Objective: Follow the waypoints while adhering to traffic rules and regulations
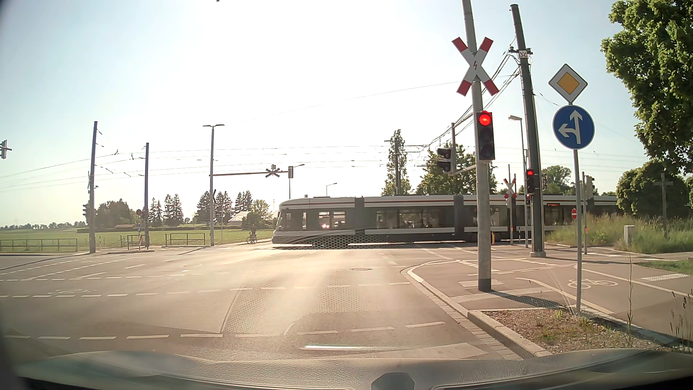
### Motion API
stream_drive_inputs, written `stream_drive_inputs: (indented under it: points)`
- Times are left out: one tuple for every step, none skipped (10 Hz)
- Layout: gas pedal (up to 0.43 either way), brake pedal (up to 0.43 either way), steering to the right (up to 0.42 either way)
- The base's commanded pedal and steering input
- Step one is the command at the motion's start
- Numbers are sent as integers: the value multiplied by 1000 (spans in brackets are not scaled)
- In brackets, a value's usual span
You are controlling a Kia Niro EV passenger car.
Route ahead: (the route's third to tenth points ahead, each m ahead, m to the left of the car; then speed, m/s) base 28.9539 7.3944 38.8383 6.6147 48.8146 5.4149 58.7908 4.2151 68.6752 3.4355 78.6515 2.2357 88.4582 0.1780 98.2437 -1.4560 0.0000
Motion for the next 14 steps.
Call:
stream_drive_inputs:
  points:
    - [0, 323, -19]
    - [0, 317, -19]
    - [0, 317, -19]
    - [0, 323, -19]
    - [0, 317, -19]
    - [0, 323, -19]
    - [0, 317, -19]
    - [0, 317, -19]
    - [0, 317, -19]
    - [0, 323, -19]
    - [0, 317, -19]
    - [0, 317, -19]
    - [0, 323, -19]
    - [0, 317, -19]
